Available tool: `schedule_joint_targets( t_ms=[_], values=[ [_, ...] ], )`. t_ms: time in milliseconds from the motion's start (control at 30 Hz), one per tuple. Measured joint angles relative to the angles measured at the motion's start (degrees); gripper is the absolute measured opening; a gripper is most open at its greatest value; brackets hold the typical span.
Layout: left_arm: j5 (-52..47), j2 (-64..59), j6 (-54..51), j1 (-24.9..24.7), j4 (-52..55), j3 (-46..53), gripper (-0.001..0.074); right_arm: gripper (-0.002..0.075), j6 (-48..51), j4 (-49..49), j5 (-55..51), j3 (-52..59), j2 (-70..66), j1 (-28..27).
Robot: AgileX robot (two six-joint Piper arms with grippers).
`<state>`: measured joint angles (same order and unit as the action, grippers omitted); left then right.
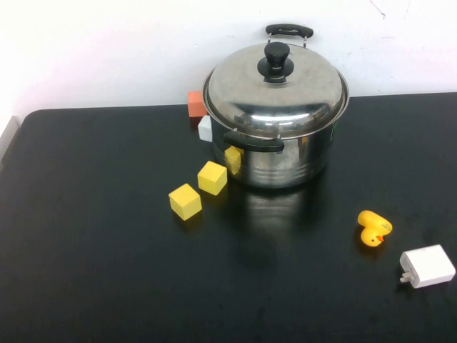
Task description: Cover the pot
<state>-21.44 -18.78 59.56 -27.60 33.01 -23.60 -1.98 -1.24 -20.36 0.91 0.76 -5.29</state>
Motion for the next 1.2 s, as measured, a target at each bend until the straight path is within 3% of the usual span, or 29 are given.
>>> schedule_joint_targets(
  t_ms=[333,633,733,967,1200],
  values=[
    [0.2,17.4,0.2,0.0,0.0,4.1,-0.0001,-0.0002,0.0,0.0,0.0,0.0,0.0,0.0],
    [1.4,19.7,-0.9,0.0,0.0,4.2,-0.0001,-0.0002,0.0,0.0,0.0,0.0,0.0,0.0],
    [1.8,19.7,-6.9,1.1,-3.4,4.6,-0.0001,-0.0002,0.0,0.0,0.0,0.0,0.0,0.0],
    [2.1,19.7,-37.8,12.0,-25.3,5.9,-0.0001,-0.0002,0.0,0.0,0.0,0.0,0.0,0.0],
    [12.8,19.7,-44.8,25.8,-39.1,15.9,-0.0001,-0.0002,0.0,0.0,0.0,0.0,0.0,0.0]
  ],
)
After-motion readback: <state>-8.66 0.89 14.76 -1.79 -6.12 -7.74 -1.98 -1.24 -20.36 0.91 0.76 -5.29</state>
